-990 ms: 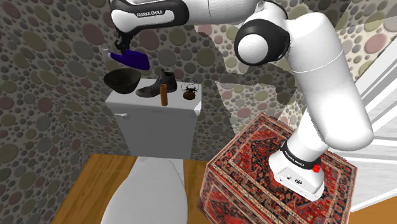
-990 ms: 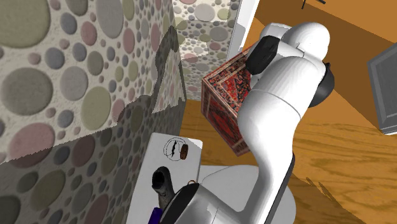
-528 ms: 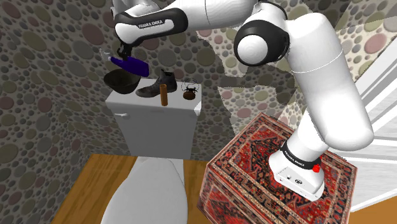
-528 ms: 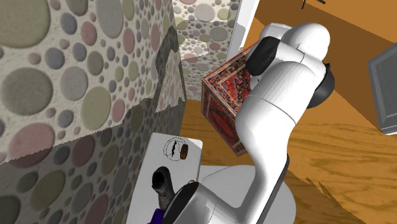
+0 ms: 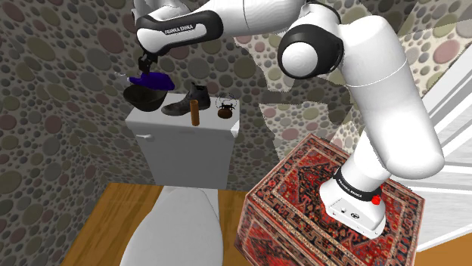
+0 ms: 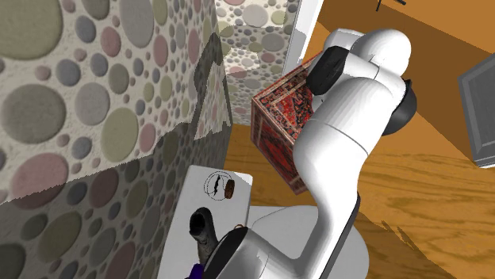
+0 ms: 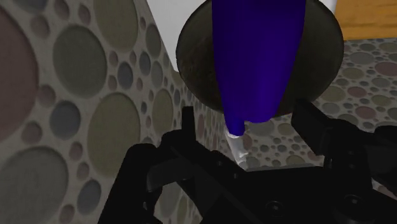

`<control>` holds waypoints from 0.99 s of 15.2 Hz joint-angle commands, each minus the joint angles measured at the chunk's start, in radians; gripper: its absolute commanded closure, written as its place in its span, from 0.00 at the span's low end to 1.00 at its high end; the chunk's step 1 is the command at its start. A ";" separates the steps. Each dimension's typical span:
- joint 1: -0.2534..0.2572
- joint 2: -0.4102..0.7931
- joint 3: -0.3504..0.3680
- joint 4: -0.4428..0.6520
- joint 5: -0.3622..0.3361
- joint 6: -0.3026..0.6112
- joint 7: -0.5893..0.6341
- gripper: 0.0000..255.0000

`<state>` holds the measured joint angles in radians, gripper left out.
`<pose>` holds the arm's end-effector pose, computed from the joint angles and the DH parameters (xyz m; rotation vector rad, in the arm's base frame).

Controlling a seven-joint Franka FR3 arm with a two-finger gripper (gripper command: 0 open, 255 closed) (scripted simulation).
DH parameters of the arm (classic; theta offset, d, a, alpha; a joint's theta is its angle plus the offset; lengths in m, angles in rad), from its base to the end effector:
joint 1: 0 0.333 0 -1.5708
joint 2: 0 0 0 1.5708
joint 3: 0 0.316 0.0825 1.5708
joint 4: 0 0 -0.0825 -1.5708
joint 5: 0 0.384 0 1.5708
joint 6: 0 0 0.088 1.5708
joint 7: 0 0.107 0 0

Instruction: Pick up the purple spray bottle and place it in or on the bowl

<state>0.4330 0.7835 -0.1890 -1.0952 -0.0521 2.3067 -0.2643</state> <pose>0.7585 0.2424 0.4067 2.7649 0.8836 0.6470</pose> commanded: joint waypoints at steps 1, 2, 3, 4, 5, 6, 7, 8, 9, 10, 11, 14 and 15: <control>0.000 0.000 0.000 0.000 0.000 0.000 0.000 0.00; 0.000 0.000 0.000 0.000 0.000 0.000 0.000 0.00; 0.000 0.000 0.000 0.000 0.000 0.000 0.000 0.00; 0.000 0.000 0.000 0.000 0.000 0.000 0.000 0.00; 0.007 -0.033 -0.002 -0.027 -0.004 -0.007 0.002 0.00; 0.014 -0.065 -0.005 -0.051 -0.008 -0.015 0.004 0.00; 0.021 -0.095 -0.007 -0.072 -0.012 -0.025 0.006 0.00; 0.027 -0.118 -0.009 -0.086 -0.015 -0.034 0.008 0.00; 0.027 -0.119 -0.009 -0.086 -0.015 -0.034 0.008 0.00; 0.027 -0.119 -0.009 -0.087 -0.015 -0.034 0.008 0.00; 0.027 -0.119 -0.009 -0.086 -0.015 -0.034 0.008 0.00; 0.027 -0.119 -0.009 -0.086 -0.015 -0.034 0.008 0.00; 0.027 -0.119 -0.009 -0.086 -0.015 -0.034 0.008 0.00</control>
<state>0.4595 0.6651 -0.1975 -1.1815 -0.0671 2.2731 -0.2563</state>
